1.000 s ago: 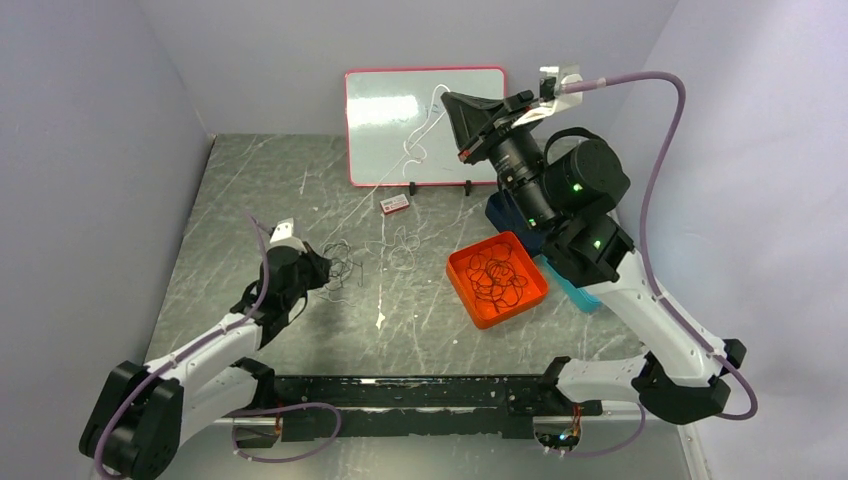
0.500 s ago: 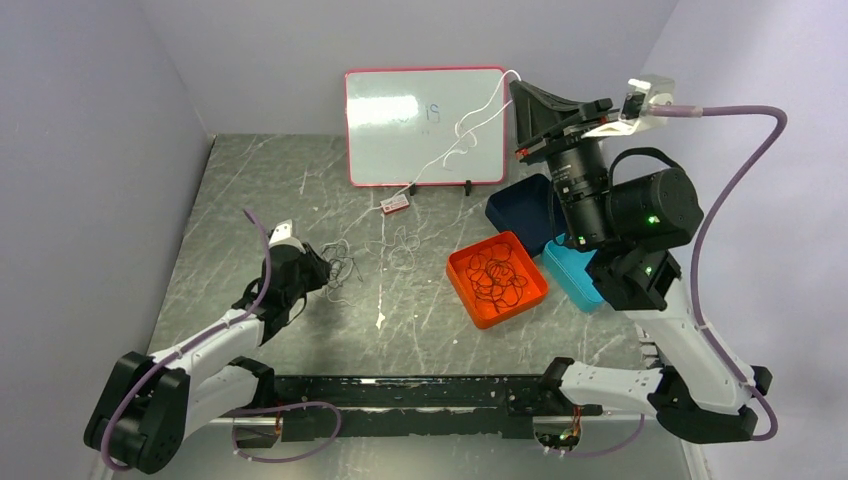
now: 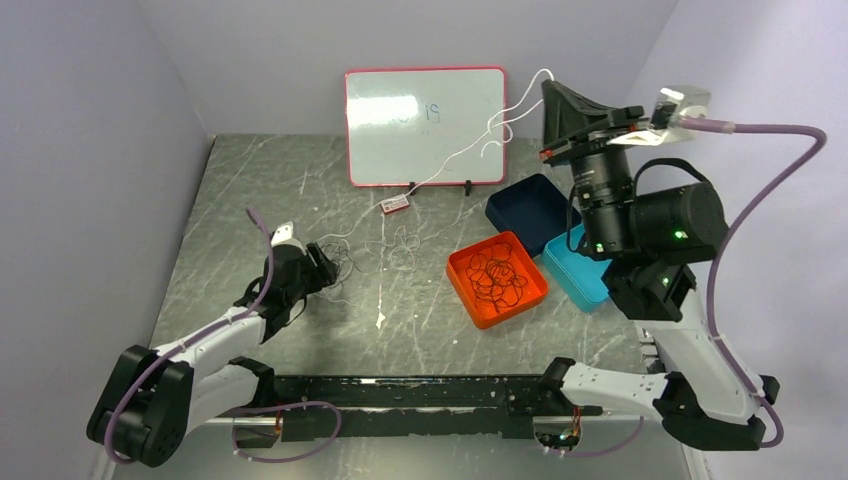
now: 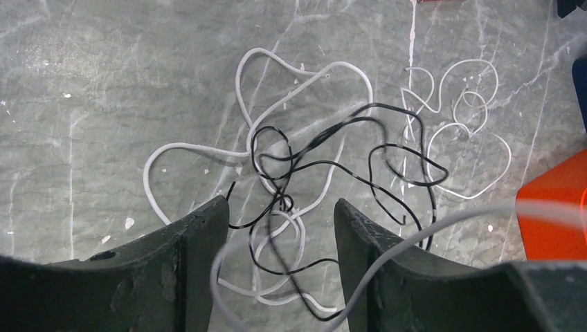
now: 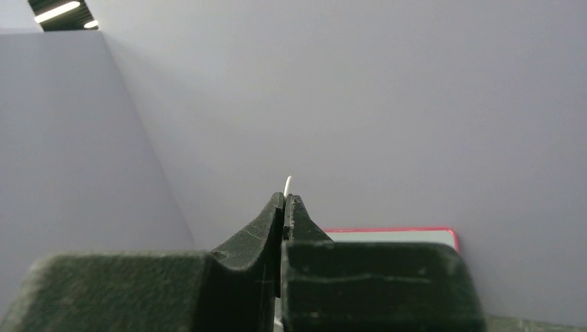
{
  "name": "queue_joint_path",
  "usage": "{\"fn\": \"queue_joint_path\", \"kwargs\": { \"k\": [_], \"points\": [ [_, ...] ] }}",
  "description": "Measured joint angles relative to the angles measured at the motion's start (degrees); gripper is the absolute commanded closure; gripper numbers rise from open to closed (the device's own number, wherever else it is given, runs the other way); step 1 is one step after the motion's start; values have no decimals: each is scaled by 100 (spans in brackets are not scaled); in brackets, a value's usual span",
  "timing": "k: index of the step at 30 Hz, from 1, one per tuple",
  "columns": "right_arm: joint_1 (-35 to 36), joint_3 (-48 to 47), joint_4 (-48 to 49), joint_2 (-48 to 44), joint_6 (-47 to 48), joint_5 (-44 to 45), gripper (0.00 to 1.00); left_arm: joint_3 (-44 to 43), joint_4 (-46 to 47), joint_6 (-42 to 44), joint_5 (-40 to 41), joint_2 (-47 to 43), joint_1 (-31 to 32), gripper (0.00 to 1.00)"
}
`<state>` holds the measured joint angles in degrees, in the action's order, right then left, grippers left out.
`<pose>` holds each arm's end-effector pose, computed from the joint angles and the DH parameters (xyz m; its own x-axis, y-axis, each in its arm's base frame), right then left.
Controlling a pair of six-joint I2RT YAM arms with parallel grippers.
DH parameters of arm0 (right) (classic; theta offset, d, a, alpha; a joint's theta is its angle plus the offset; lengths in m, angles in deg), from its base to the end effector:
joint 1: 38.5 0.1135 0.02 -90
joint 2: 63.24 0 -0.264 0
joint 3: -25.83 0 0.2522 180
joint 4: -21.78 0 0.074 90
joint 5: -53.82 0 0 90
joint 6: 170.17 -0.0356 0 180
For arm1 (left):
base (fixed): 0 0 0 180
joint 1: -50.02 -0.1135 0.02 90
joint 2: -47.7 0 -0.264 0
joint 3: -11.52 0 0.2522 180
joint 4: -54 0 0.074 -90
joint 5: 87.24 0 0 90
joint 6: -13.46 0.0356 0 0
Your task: Untangle the cables
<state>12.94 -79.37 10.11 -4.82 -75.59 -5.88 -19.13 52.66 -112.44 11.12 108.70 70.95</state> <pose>0.1014 0.0984 0.5824 0.3907 0.3796 -0.8386 -0.3879 0.8941 0.2239 0.1911 -0.0675 0.1596 -0.5369 -0.4158 -0.7341 -0.0950 0.8944 -0.4371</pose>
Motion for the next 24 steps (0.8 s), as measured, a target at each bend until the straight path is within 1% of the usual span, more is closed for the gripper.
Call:
{"fn": "queue_joint_path", "kwargs": {
  "k": [3,7,9,11,16,24],
  "points": [
    [0,7,74,-157,157,140,100,0,-9,0,0,39,-11,39],
    [0,7,162,-330,334,297,100,0,-13,0,0,76,-17,33],
    [0,7,203,-400,409,372,100,0,-13,0,0,90,-17,32],
    [0,7,251,-450,472,417,100,0,-15,-7,2,98,-17,33],
    [0,22,310,-511,616,533,100,0,-28,-15,0,101,-26,40],
    [0,55,343,-682,798,671,100,0,-28,-13,2,101,-28,37]
  ]
}}
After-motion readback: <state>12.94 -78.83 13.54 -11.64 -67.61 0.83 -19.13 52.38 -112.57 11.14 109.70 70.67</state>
